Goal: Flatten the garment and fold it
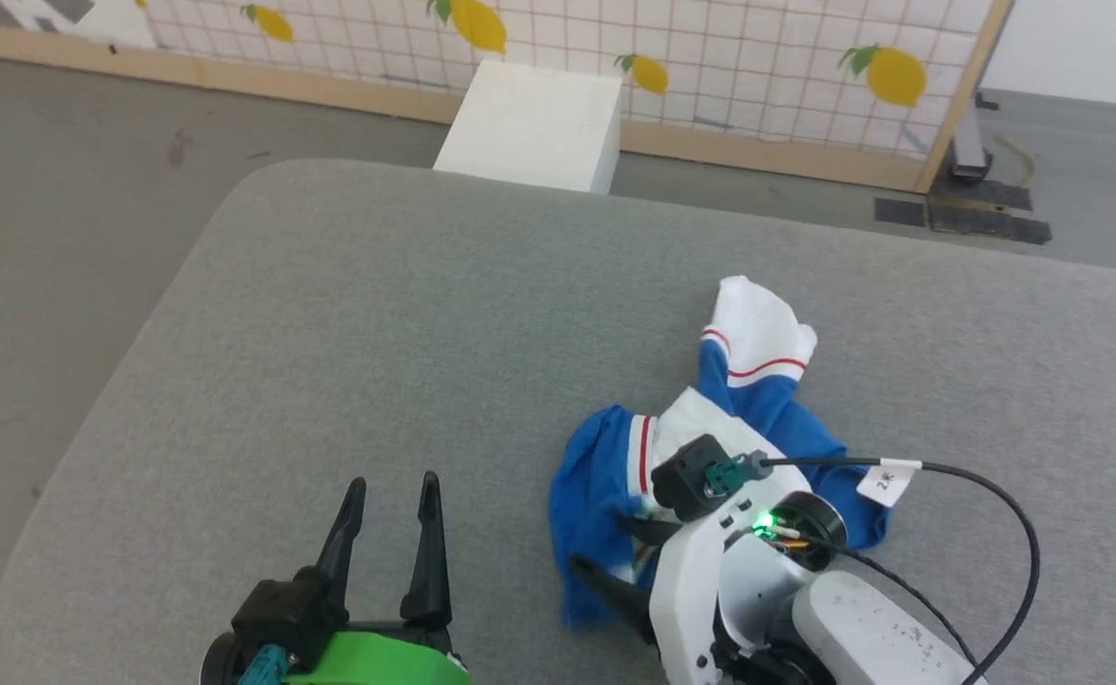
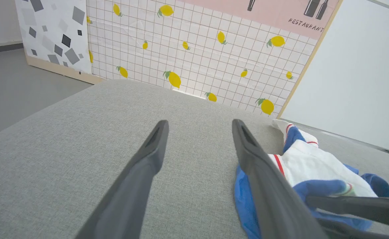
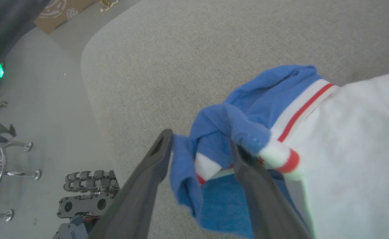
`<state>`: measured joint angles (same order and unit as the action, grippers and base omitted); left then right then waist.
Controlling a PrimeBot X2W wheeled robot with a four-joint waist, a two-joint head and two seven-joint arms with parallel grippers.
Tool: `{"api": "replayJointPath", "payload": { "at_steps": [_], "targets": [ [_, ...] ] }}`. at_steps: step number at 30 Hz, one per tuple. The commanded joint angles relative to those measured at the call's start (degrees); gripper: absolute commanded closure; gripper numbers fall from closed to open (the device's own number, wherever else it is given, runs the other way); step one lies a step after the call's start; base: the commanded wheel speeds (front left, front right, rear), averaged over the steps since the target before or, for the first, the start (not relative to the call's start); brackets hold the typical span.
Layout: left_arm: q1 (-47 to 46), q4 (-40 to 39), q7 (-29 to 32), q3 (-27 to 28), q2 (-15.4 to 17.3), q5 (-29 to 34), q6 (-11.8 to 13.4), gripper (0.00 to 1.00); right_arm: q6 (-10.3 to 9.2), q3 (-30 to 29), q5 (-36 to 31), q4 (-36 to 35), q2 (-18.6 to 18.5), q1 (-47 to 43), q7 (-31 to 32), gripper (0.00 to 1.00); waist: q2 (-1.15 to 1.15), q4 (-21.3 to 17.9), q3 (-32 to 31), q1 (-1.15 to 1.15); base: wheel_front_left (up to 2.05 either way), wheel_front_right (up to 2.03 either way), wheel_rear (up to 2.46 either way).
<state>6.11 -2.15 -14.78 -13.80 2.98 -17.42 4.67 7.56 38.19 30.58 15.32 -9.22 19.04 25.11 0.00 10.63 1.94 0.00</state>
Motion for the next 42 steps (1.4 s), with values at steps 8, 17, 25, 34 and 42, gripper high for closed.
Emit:
{"api": "replayJointPath", "payload": {
  "at_steps": [8, 17, 25, 34, 42],
  "targets": [
    [0.02, 0.07, -0.22, 0.83, -0.1, -0.92, 0.61, 0.0, -0.08, -4.87, 4.02, -4.29, -1.26, 2.51, -0.25, 0.0, 0.0, -0.61, -0.36, 0.0, 0.0, 0.0, 0.0],
    [0.02, -0.69, -0.22, 0.67, -0.1, -0.84, 0.7, 0.0, -0.08, -24.01, -2.19, -12.05, -6.08, -2.43, 0.67, 0.0, 0.0, -3.11, 0.38, 0.0, 0.0, 0.0, 0.0],
    [-1.86, -1.81, -0.22, -0.05, -0.1, -0.16, 0.75, 0.0, -0.08, -30.36, -5.33, -9.37, -9.56, -7.17, 7.81, 0.0, 0.0, -2.33, 4.01, 0.0, 0.0, 0.0, 0.0],
    [-4.32, -1.49, -0.22, -0.67, -0.1, -0.09, 0.72, 0.0, -0.08, -25.2, -4.4, -3.29, -11.54, -4.37, 9.45, 0.0, 0.0, 0.53, 8.06, 0.0, 0.0, 0.0, 0.0],
    [-4.78, -0.97, -0.22, -0.57, -0.1, -0.43, 1.13, 0.0, -0.08, -20.91, -3.42, 1.81, -13.23, -1.59, 7.27, 1.0, 0.0, 0.57, 8.25, 0.0, 0.0, 0.0, 0.0]
  ]
}}
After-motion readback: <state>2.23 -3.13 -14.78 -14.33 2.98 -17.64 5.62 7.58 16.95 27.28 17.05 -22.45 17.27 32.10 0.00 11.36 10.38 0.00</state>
